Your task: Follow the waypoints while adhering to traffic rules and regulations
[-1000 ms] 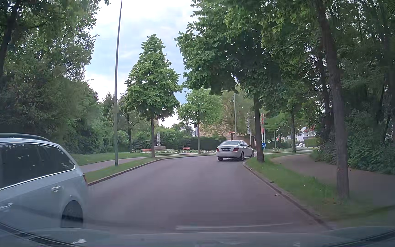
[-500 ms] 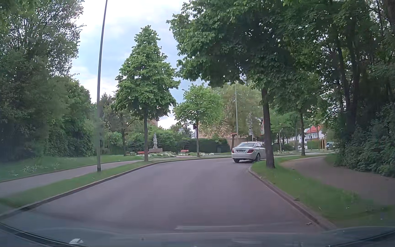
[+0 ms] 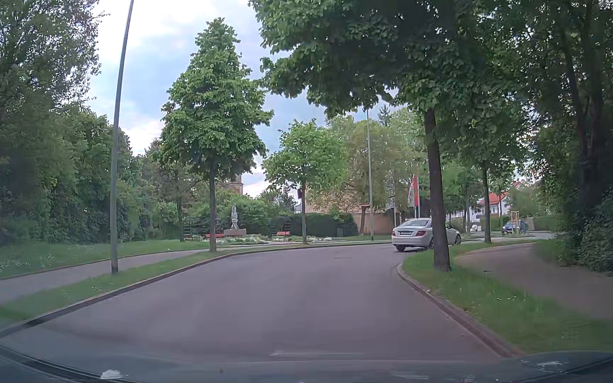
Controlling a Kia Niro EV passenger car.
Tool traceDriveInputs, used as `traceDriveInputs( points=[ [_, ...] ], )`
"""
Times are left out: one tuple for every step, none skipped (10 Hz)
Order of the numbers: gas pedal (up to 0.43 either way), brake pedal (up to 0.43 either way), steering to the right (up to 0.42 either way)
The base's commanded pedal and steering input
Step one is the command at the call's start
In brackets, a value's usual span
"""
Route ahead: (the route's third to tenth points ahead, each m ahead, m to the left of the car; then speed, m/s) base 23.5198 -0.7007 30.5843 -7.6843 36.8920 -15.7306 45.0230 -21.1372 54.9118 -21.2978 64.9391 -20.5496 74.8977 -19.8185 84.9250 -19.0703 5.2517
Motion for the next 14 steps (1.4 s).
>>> traceDriveInputs(
  points=[
    [0.0, 0.018, 0.002],
    [0.0, 0.018, 0.003],
    [0.0, 0.018, 0.003],
    [0.059, 0.018, 0.003],
    [0.067, 0.018, 0.002],
    [0.067, 0.018, 0.003],
    [0.059, 0.018, 0.003],
    [0.039, 0.018, 0.003],
    [0.008, 0.018, 0.004],
    [0.0, 0.018, 0.005],
    [0.0, 0.018, 0.009],
    [0.0, 0.018, 0.012],
    [0.0, 0.018, 0.017],
    [0.0, 0.018, 0.023]
  ],
)
